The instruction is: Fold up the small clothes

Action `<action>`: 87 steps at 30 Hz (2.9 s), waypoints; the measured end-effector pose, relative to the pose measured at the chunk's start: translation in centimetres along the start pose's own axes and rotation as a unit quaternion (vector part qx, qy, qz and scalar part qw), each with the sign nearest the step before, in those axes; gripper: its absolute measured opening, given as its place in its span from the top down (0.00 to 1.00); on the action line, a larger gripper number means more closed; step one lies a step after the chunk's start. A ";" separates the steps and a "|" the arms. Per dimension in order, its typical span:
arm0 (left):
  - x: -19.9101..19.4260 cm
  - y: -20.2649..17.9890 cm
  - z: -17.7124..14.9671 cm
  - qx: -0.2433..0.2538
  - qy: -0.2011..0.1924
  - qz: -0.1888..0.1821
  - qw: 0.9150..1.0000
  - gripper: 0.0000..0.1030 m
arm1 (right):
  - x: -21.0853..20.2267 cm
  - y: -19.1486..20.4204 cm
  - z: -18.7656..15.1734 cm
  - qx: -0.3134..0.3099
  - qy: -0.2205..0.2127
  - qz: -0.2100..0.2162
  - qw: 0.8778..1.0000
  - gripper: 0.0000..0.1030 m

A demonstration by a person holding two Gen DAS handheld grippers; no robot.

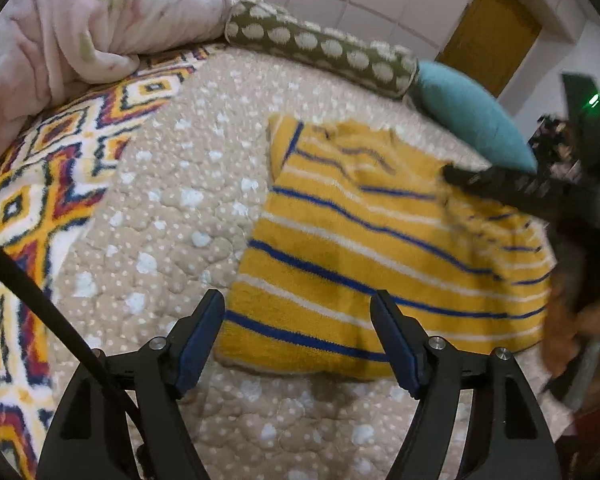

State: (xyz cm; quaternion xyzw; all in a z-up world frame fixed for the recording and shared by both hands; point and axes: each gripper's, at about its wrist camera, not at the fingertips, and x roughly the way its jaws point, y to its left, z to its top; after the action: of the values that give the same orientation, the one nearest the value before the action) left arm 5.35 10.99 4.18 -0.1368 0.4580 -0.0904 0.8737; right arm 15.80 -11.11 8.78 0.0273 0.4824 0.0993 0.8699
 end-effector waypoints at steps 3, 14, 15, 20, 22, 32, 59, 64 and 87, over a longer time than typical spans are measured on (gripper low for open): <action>-0.5 0.9 0.3 -0.008 -0.006 0.015 1.000 0.28 | 1.0 3.1 -0.3 -0.037 0.007 0.021 0.999 0.72; 1.8 1.8 -0.1 -0.001 0.037 0.036 0.999 0.28 | 9.7 5.6 4.6 -0.054 0.058 -0.036 0.996 0.66; 2.0 1.7 0.0 -0.001 0.037 0.035 0.999 0.28 | 10.1 5.7 5.1 -0.054 0.063 -0.042 0.996 0.63; 1.2 1.9 -0.1 -0.010 0.027 0.023 0.999 0.28 | 7.4 5.7 6.2 -0.055 0.033 -0.045 0.997 0.61; 0.3 1.8 -0.2 -0.012 0.014 0.021 1.000 0.28 | 4.9 5.2 6.1 -0.049 0.015 -0.034 0.998 0.59; -0.2 -2.3 -1.5 0.041 -0.003 0.039 0.998 0.28 | -2.9 -2.9 -0.5 0.022 0.017 0.009 1.000 0.57; -1.6 -1.2 -1.0 0.038 -0.049 0.078 0.995 0.28 | -3.7 -0.9 -7.2 -0.014 -0.004 -0.020 1.000 0.50; -2.5 -0.9 -0.7 0.034 -0.071 0.084 0.993 0.28 | -1.2 0.4 -10.2 -0.035 0.020 -0.032 0.999 0.42; -3.5 -1.4 -0.7 0.034 -0.105 0.065 0.992 0.28 | -1.2 0.7 -11.8 -0.045 -0.021 -0.050 0.998 0.28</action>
State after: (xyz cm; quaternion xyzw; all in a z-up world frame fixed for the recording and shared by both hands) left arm 2.72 10.54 6.96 -0.0854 0.3685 -0.0344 0.9251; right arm 5.08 -11.21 3.62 -0.0338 0.4596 0.0770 0.8841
